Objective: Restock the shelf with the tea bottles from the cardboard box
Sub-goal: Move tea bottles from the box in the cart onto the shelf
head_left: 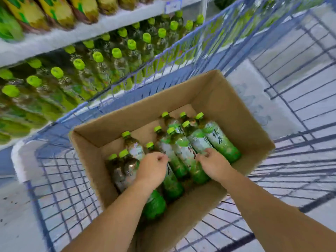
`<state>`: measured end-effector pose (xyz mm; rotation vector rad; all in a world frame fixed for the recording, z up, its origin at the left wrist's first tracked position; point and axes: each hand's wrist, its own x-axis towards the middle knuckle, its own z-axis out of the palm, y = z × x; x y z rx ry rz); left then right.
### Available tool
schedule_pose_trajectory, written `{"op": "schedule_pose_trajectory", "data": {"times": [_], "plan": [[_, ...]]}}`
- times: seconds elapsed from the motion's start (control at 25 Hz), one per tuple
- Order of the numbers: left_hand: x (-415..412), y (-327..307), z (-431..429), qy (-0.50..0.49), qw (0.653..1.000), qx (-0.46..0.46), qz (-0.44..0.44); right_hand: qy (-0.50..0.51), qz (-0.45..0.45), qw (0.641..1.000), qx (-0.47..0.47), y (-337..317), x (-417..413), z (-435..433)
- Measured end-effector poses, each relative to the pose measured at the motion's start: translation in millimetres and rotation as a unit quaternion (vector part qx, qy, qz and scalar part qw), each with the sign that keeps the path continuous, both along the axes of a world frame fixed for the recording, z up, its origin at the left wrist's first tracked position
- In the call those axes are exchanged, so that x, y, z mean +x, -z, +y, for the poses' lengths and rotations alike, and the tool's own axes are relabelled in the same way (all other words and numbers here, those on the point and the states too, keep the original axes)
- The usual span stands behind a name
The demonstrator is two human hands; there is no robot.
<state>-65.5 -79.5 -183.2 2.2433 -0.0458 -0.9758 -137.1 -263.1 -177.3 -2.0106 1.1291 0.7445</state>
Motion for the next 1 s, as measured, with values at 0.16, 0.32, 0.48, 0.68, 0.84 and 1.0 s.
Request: {"op": "schedule_pose_trajectory", "data": {"times": [0.16,0.32,0.48,0.68,0.84,1.0], "plan": [[-6,47,-39,-0.042,0.993,-0.035,0.108,-0.035,-0.026,0.993,-0.114,19,7,-24],[-22,63,-75,-0.173,0.972,-0.029,0.156,-0.086,0.023,0.991,-0.099,28,7,-43],[-39,60,-97,-0.206,0.973,0.001,0.107,-0.155,0.055,0.980,-0.116,30,11,-52],[-38,59,-114,-0.202,0.968,0.089,0.115,-0.119,0.049,0.986,-0.103,27,17,-55],[-27,58,-101,-0.202,0.965,0.030,0.163,-0.071,0.046,0.995,-0.057,26,16,-51],[-32,55,-68,-0.184,0.969,-0.013,0.163,0.034,-0.001,0.998,0.051,18,16,-40]]}}
